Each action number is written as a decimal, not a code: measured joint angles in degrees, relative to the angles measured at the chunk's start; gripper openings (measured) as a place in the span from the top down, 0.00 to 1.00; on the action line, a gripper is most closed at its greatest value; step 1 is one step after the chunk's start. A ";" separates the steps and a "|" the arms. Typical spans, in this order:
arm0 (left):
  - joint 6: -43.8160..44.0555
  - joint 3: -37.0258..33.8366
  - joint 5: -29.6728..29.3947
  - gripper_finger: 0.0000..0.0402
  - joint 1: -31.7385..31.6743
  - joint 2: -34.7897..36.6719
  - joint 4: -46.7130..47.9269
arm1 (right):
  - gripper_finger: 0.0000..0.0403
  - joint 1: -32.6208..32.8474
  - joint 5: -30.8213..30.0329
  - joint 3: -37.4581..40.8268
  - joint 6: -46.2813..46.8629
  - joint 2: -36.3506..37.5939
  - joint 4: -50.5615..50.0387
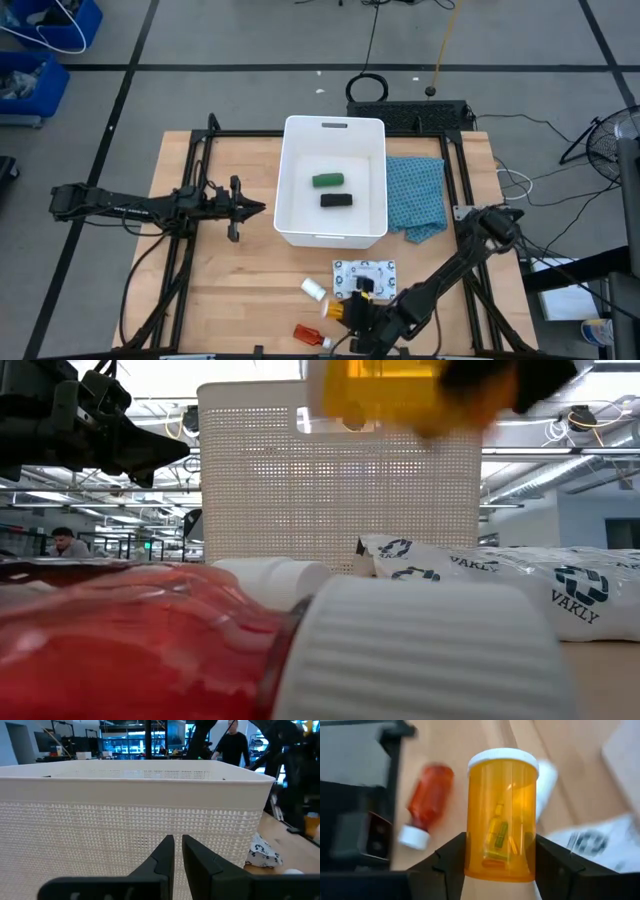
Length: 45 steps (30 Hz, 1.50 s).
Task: Pick & place medical supplies in basket/bin
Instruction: Put the orange pill bottle into the white bin
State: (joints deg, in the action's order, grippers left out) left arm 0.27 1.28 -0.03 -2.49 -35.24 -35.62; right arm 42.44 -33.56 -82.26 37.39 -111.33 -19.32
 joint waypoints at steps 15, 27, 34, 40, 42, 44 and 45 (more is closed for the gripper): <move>-0.42 0.00 -0.02 0.90 0.01 0.02 0.72 | 0.58 0.87 9.62 11.54 -34.79 22.47 17.33; -0.86 0.00 -0.07 0.90 0.01 0.00 0.96 | 0.59 -0.20 10.07 44.39 -40.29 50.28 47.28; -1.25 0.00 -0.09 0.90 0.00 0.00 1.30 | 0.59 -1.11 1.82 59.20 -45.89 59.39 60.03; -1.25 0.00 -0.10 0.90 0.00 0.01 1.54 | 0.59 -2.62 2.04 67.58 -48.18 62.74 70.08; -1.27 0.00 -0.07 0.90 0.00 0.02 1.88 | 0.59 -3.10 2.04 68.72 -48.69 63.46 70.04; -2.15 -0.01 -0.20 0.90 0.01 0.00 2.32 | 0.59 -3.47 2.06 69.14 -49.67 63.86 69.99; -3.37 0.00 -0.32 0.90 -0.01 0.00 2.22 | 0.59 -3.72 2.06 69.18 -50.30 63.89 70.13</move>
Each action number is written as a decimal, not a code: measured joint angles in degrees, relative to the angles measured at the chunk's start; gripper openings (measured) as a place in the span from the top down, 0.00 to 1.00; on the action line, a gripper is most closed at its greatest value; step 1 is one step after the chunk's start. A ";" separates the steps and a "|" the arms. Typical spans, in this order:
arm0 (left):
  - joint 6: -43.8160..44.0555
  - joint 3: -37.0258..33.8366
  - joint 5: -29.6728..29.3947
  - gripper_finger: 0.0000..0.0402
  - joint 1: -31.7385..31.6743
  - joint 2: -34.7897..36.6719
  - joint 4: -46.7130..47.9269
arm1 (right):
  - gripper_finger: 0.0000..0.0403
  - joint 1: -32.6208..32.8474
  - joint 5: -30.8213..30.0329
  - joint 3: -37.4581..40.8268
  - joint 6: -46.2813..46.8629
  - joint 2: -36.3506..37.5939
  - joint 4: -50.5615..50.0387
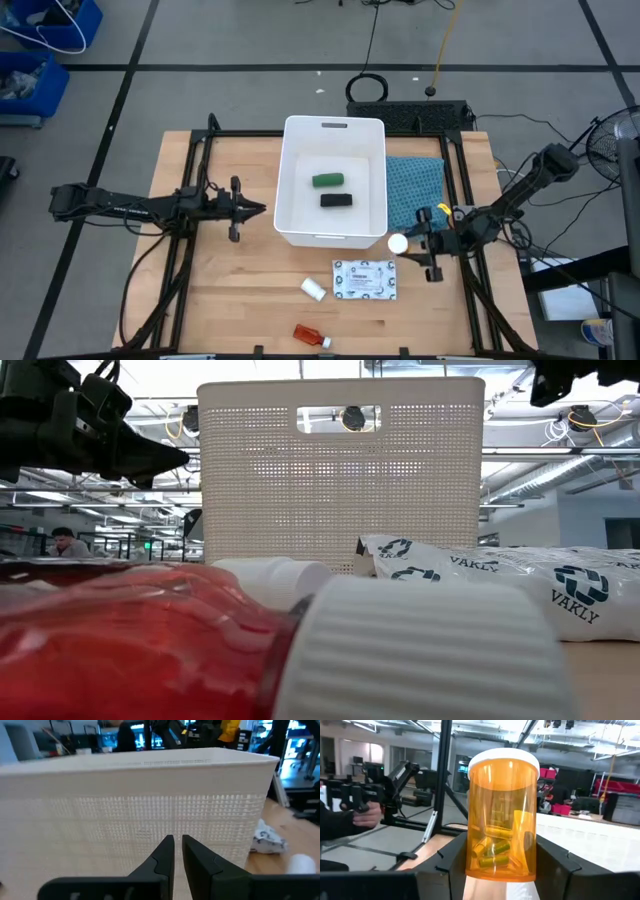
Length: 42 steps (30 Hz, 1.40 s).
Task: Pick & place medical supplies in basket/bin
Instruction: Put the orange pill bottle into the white bin
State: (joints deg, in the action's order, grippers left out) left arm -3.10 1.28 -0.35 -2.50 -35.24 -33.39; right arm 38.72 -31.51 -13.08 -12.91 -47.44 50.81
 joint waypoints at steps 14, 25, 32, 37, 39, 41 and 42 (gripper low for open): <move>-5.21 0.00 -3.27 0.90 0.00 0.00 -0.87 | 0.59 -9.34 -1.46 -20.69 -4.88 -2.12 -22.27; -3.91 0.00 -3.27 0.90 0.00 0.00 -1.00 | 0.59 -28.30 6.10 -52.76 -1.65 -18.14 -60.54; -3.99 0.00 -3.25 0.90 0.00 0.00 -0.97 | 0.59 -40.34 20.76 -57.11 -1.25 -28.35 -63.16; -4.10 0.00 -3.25 0.90 0.00 0.00 -0.61 | 0.59 -45.23 26.00 -57.09 -3.06 -36.48 -64.59; -4.13 0.00 -3.25 0.90 0.00 0.00 -0.59 | 0.59 -46.67 28.46 -57.08 -4.36 -39.84 -65.29; -4.11 0.00 -3.25 0.90 0.00 0.01 -0.44 | 0.59 -47.66 29.52 -57.05 -4.74 -42.86 -65.16; -4.15 0.00 -3.25 0.90 0.00 0.02 -0.17 | 0.59 -48.01 30.24 -57.05 -5.08 -44.33 -64.92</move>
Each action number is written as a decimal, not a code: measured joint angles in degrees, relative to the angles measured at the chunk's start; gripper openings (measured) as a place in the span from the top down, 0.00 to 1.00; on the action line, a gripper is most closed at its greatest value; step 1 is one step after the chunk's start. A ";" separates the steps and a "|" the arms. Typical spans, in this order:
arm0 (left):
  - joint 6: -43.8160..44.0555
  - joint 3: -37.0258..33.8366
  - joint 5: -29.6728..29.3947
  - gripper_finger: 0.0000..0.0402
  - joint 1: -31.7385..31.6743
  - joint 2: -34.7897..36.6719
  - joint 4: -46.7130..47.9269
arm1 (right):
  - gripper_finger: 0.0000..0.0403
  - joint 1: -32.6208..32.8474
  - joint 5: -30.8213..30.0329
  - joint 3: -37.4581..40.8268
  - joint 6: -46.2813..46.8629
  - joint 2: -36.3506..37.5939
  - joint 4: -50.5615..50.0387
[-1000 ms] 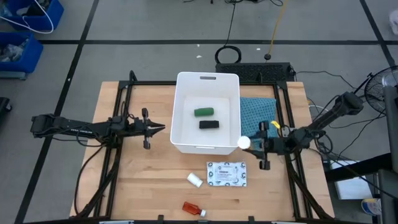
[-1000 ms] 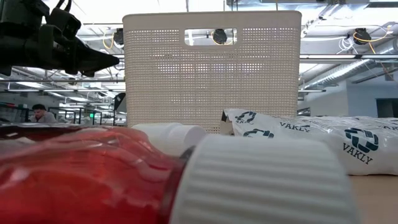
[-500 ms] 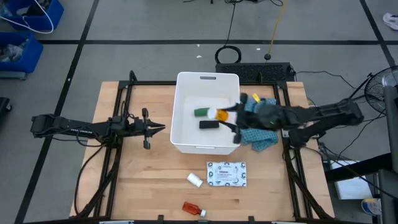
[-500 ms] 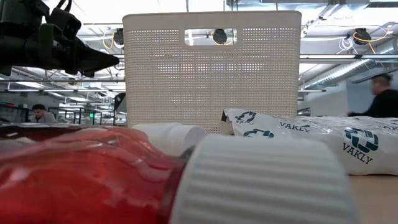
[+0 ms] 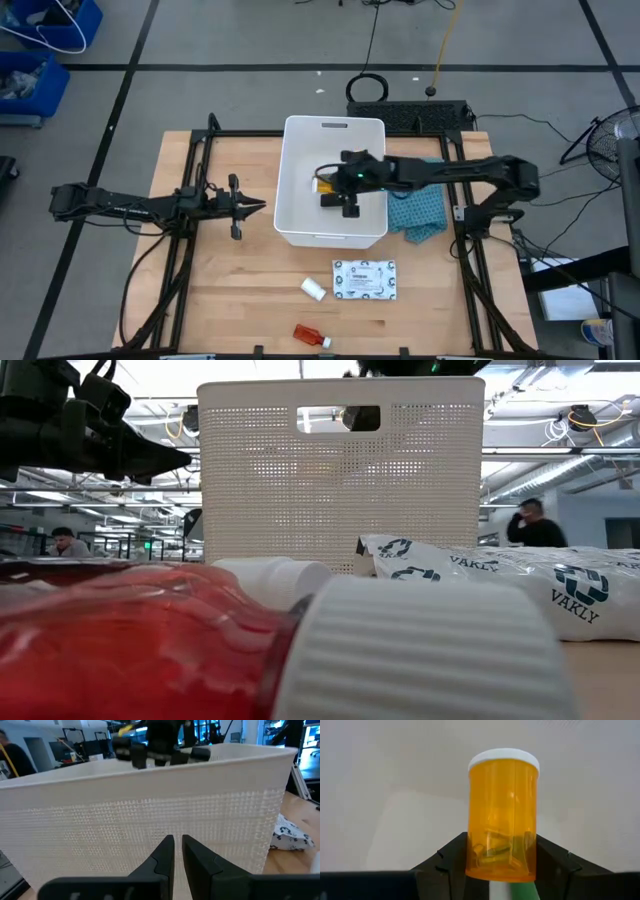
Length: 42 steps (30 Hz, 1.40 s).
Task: Pick & place medical supplies in basket/bin
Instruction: Put the orange pill bottle into the white bin
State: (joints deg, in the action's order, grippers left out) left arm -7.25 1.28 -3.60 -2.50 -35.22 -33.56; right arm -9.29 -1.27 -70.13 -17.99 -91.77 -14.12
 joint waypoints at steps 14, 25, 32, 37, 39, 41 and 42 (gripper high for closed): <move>-0.55 0.00 -0.98 0.90 0.00 -0.02 1.48 | 0.59 -0.44 4.52 0.00 -9.04 -9.51 2.76; -0.50 0.00 -1.01 0.90 0.00 -0.02 2.03 | 0.59 -0.23 7.51 0.02 -14.04 -14.91 3.64; -0.37 0.00 -1.03 0.90 0.00 -0.02 2.04 | 0.59 -0.25 7.64 0.04 -11.74 -17.75 3.66; -0.20 0.00 -1.01 0.90 0.00 -0.02 2.05 | 0.59 -0.18 7.95 0.04 -10.32 -18.84 3.30; -0.17 0.00 -1.03 0.90 0.00 -0.01 2.04 | 0.59 -0.18 7.90 0.02 -10.25 -18.78 3.18; -0.17 0.00 -1.01 0.90 0.00 -0.02 2.03 | 0.59 -0.18 7.70 0.02 -9.71 -18.76 3.26; -0.17 0.00 -1.03 0.90 -0.02 -0.01 2.03 | 0.58 -0.18 7.51 0.02 -8.65 -18.56 3.29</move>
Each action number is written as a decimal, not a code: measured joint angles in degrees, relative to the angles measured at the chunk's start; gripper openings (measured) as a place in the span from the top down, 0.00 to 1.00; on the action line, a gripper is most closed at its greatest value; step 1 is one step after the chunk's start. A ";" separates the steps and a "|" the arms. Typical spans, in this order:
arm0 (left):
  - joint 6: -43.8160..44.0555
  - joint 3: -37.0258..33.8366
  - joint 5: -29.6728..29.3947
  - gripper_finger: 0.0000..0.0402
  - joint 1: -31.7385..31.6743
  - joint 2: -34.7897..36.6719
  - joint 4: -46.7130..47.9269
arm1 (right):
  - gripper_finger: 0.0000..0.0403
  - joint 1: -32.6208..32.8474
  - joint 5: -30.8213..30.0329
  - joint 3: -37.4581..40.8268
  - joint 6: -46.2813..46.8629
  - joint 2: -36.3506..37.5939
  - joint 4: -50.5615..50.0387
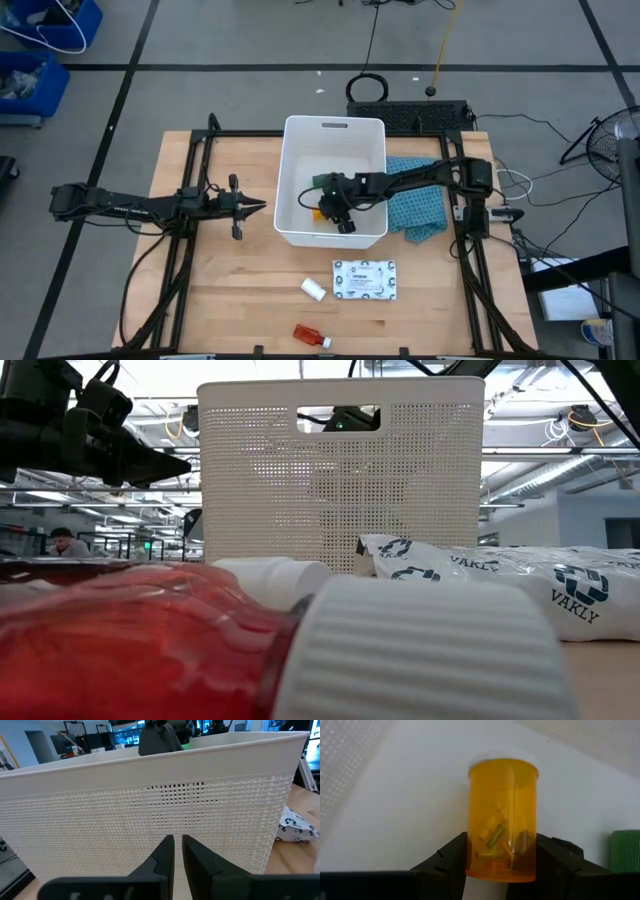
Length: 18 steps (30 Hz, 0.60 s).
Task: Pick & place medical supplies in basket/bin
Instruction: Put the orange pill bottle into the white bin
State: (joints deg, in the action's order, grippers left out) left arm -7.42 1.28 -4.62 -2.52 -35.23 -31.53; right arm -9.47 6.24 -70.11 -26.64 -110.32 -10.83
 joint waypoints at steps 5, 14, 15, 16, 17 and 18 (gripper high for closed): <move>0.00 0.00 0.01 0.90 0.01 -0.01 -0.01 | 0.50 -0.11 -0.14 0.00 4.80 0.18 -0.02; 0.20 0.00 0.00 0.90 0.01 0.01 -0.02 | 0.36 0.62 -4.08 0.02 5.10 1.41 -0.91; 0.20 0.00 0.02 0.90 0.02 -0.01 -0.01 | 0.35 0.82 -5.82 0.04 5.10 2.05 -1.08; 0.20 0.00 0.01 0.90 0.01 -0.02 -0.02 | 0.35 0.97 -7.57 0.08 5.05 2.97 -1.37; 0.20 0.00 0.00 0.90 -0.01 0.00 -0.02 | 0.34 1.16 -9.32 0.10 4.91 4.06 -1.45; 0.20 0.00 0.00 0.90 0.00 -0.02 -0.02 | 0.34 1.37 -10.94 0.11 4.91 5.58 -1.35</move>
State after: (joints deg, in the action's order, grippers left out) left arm -7.22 1.28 -4.62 -2.52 -35.24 -31.55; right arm -8.10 -4.70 -70.00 -21.73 -104.75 -12.18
